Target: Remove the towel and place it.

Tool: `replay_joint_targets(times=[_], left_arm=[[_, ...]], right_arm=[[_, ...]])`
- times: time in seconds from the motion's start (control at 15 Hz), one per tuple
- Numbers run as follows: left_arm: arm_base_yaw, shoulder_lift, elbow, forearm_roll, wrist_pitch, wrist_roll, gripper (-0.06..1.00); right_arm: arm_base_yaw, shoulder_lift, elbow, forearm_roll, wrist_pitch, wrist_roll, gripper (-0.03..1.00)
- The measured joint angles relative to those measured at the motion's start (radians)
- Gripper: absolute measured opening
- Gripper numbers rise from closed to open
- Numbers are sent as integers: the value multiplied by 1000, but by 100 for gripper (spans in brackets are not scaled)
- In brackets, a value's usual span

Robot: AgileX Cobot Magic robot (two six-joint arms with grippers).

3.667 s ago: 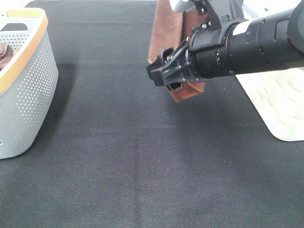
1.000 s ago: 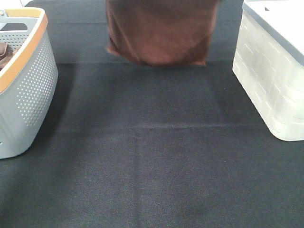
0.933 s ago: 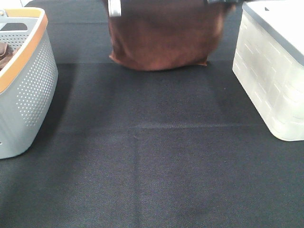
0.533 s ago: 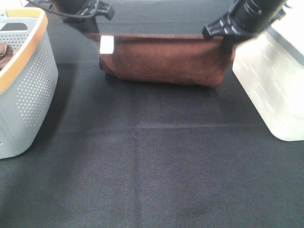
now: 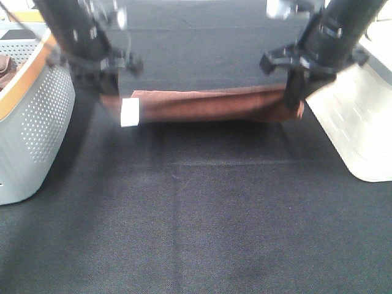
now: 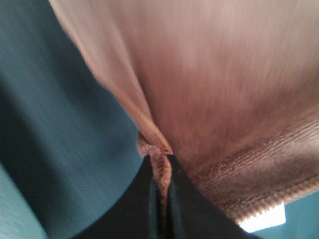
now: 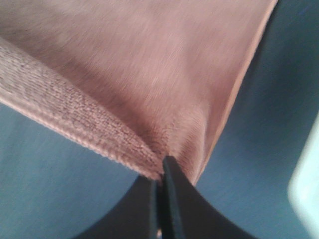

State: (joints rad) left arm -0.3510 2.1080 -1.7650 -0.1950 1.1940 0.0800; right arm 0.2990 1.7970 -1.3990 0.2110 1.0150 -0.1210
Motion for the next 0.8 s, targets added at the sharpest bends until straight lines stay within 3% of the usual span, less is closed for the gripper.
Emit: replay_joint_targets(times=[0.33, 0.4, 0.53, 0.6, 0.67, 0.8], left_arm=[[-64, 0, 190, 2, 0, -2, 0], [-77, 0, 200, 20, 0, -3, 1], [-92, 0, 206, 85, 3, -3, 17], [-92, 0, 206, 107, 7, -3, 37], [-92, 0, 206, 107, 7, -3, 37], [-92, 0, 206, 114, 8, -3, 70]], right_arm=[[0, 0, 207, 50, -70, -2, 0], [0, 0, 224, 43, -88, 1, 4], [-8, 0, 235, 19, -101, 16, 29], [-11, 0, 235, 12, -97, 32, 46], [-11, 0, 235, 12, -97, 32, 46], [-12, -1, 235, 6, -54, 35, 81]])
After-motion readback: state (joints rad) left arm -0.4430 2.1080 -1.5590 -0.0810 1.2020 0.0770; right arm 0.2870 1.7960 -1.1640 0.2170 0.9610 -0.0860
